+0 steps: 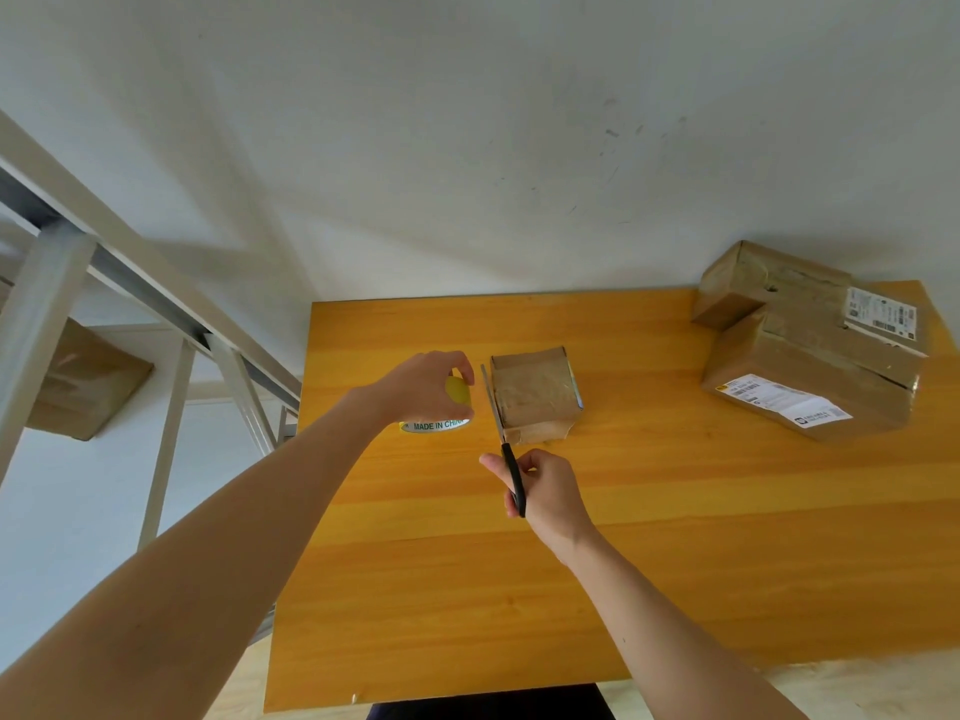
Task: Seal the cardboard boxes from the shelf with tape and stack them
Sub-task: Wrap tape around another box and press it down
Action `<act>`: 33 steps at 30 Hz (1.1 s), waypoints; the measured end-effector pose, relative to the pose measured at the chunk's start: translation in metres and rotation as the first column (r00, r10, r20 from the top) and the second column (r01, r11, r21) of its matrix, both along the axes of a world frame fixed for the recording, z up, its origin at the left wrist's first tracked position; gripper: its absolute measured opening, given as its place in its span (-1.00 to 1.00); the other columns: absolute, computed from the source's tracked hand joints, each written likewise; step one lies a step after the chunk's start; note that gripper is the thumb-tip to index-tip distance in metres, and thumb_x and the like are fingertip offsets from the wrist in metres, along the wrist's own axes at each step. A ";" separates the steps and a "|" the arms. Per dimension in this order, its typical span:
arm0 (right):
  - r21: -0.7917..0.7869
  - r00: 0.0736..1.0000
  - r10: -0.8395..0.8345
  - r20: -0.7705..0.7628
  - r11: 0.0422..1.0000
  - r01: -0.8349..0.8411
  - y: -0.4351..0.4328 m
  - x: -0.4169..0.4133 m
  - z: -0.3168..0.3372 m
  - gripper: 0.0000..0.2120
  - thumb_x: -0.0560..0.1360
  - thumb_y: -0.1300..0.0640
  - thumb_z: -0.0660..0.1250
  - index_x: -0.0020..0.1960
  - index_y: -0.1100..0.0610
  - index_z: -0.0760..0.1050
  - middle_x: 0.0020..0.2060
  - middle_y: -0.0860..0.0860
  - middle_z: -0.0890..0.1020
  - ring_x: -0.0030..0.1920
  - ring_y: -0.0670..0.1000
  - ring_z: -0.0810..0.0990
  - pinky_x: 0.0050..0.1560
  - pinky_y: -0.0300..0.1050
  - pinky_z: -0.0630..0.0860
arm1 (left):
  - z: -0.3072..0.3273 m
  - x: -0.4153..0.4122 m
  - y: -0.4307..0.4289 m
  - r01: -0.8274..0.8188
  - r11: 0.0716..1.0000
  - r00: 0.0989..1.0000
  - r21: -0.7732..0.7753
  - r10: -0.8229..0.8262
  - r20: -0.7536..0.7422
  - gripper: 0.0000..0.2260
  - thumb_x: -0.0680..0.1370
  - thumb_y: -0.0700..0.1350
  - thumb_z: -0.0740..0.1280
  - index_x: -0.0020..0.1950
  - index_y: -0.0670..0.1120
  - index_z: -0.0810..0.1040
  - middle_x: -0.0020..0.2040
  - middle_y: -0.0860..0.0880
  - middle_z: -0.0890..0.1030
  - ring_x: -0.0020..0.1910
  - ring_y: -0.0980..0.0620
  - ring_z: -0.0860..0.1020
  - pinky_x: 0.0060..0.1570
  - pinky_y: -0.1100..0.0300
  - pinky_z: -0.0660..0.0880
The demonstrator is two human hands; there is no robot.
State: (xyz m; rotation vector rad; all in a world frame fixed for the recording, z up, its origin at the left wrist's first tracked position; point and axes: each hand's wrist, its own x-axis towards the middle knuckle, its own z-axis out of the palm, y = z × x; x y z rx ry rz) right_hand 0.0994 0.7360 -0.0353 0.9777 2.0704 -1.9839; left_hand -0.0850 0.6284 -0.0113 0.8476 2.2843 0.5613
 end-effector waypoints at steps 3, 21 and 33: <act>0.017 1.000 0.009 -0.008 1.000 -0.009 0.000 0.000 0.001 -0.58 0.45 -0.10 0.44 -0.27 0.23 0.42 -0.56 0.04 0.51 -0.53 -0.03 0.46 -0.27 -0.17 0.42 | 0.003 -0.001 0.001 0.019 0.999 1.000 -0.026 -0.020 -0.013 -0.67 0.39 0.01 0.47 0.10 0.07 0.49 0.02 0.02 0.51 -0.06 -0.01 0.48 -0.11 0.09 0.49; 0.031 0.996 0.080 0.045 0.996 -0.081 0.013 -0.001 0.008 -0.51 0.41 -0.20 0.45 -0.21 0.21 0.39 -0.51 0.07 0.53 -0.48 -0.03 0.48 -0.21 -0.13 0.48 | -0.007 -0.004 -0.018 0.075 0.981 0.974 -0.181 -0.111 -0.199 -0.75 0.49 0.16 0.36 0.07 0.06 0.50 -0.11 0.05 0.58 -0.13 0.01 0.51 -0.22 0.14 0.44; 0.078 0.968 0.205 0.144 0.973 -0.218 0.018 0.003 0.000 -0.43 0.35 -0.36 0.41 -0.13 0.16 0.40 -0.33 0.04 0.47 -0.36 -0.04 0.44 -0.26 -0.15 0.39 | -0.034 0.014 -0.037 -0.056 0.997 0.948 -0.051 0.037 -0.315 -0.92 0.54 -0.03 0.33 -0.07 0.03 0.45 -0.05 0.00 0.64 -0.21 -0.08 0.52 -0.35 0.14 0.38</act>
